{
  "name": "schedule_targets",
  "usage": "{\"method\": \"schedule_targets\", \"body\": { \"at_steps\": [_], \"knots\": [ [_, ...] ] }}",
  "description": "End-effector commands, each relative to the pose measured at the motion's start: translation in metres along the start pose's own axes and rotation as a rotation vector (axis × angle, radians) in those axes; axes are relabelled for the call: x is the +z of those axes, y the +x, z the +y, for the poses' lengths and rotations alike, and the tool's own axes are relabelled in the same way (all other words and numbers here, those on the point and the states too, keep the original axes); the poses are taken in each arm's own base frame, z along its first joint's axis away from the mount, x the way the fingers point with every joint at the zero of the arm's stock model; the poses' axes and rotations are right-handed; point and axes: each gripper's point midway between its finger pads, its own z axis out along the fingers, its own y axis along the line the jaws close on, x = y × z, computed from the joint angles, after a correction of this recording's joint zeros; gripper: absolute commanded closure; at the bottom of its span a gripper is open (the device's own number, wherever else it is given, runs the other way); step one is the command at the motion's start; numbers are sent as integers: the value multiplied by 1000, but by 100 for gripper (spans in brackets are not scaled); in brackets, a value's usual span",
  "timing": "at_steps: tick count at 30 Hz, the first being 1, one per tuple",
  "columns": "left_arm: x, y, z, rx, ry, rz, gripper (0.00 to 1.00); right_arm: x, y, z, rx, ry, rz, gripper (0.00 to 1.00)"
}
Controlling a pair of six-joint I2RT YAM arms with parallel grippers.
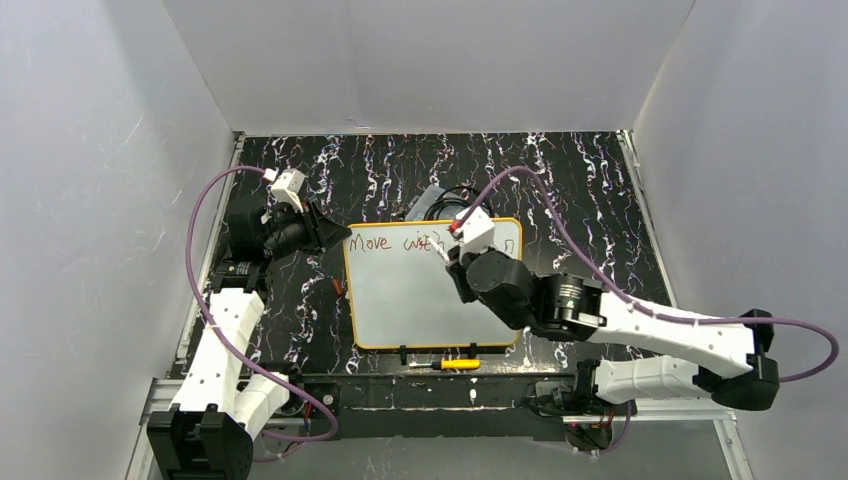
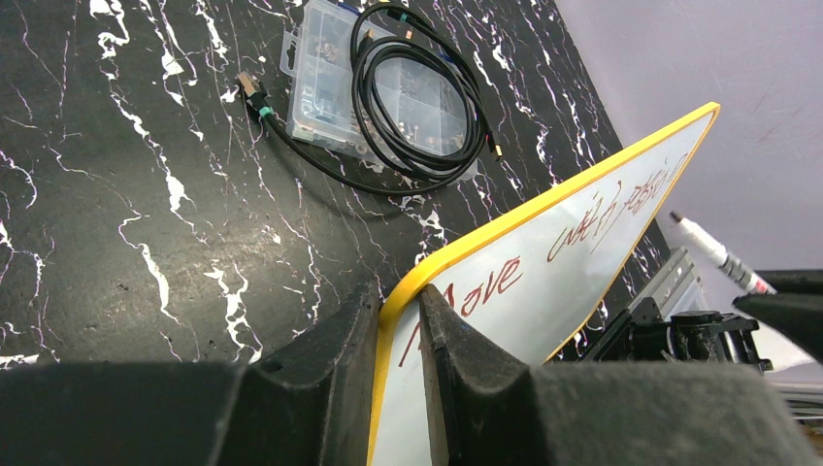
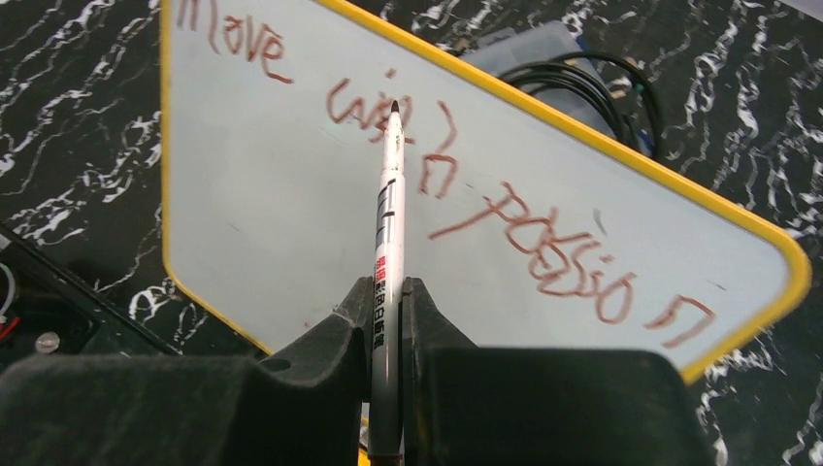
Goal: Write a sentence on the whiteboard
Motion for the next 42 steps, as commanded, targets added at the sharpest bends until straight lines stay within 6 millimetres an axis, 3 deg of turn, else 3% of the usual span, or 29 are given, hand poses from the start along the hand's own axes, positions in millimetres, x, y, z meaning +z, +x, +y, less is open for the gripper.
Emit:
{"method": "schedule_targets", "body": {
  "at_steps": [1,7,17,29,42],
  "knots": [
    [-5,-3,-10,11,26,0,81,7,-25,45,31,-139,-97,99],
    [-4,-2,-10,5,27,4,81,14,0,87,12,-167,-84,99],
    [-4,-2,-10,3,31,6,81,41,43,120,-32,-121,-17,99],
    [-4,-2,-9,3,28,4,81,59,61,122,-71,-49,19,99],
    [-4,-2,-10,5,29,5,81,61,76,116,-111,-17,74,99]
  ]
}}
